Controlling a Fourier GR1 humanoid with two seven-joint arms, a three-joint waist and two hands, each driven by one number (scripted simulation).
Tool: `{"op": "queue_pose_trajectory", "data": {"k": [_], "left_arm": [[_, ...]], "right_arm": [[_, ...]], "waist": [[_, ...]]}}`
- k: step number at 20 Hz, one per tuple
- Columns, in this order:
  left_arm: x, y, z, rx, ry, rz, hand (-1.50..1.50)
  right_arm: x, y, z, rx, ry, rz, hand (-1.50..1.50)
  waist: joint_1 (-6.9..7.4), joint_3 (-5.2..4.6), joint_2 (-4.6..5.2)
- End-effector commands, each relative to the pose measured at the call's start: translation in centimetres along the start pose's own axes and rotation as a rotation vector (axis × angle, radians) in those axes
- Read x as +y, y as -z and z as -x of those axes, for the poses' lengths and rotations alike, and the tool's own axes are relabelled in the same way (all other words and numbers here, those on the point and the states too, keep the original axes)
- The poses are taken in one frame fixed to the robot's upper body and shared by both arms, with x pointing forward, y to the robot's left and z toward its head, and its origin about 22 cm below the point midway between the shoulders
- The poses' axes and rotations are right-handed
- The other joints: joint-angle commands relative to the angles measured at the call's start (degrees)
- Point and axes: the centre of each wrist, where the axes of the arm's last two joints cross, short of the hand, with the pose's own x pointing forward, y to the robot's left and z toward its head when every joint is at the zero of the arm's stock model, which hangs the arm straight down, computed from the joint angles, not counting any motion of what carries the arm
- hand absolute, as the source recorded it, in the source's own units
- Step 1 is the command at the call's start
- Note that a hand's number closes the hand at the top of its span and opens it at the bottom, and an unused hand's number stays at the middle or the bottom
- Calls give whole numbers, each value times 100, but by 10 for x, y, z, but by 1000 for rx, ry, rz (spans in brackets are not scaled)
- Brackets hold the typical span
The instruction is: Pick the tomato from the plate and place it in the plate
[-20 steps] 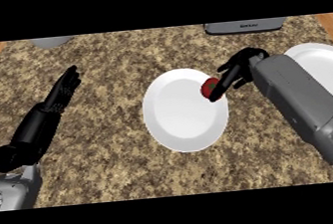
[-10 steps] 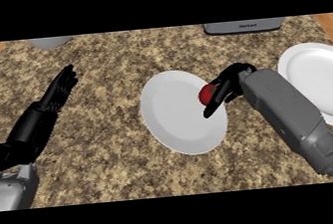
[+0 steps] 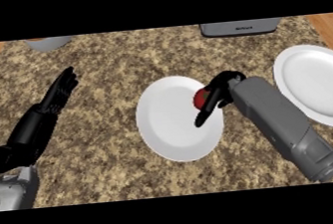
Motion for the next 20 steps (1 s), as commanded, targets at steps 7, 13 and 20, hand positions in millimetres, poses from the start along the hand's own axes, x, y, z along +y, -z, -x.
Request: {"op": "queue_pose_trajectory", "data": {"k": [7, 13, 20], "left_arm": [[0, -3, 3, 27, -4, 3, 0], [-4, 2, 7, -8, -6, -6, 0], [-2, 2, 3, 5, 10, -9, 0]], "right_arm": [[50, 47, 15, 155, -90, -167, -150], [66, 53, 12, 154, -127, -140, -150], [69, 40, 7, 19, -210, -100, 150]], "waist": [[3, 67, 83], [16, 66, 102], [23, 68, 103]]}}
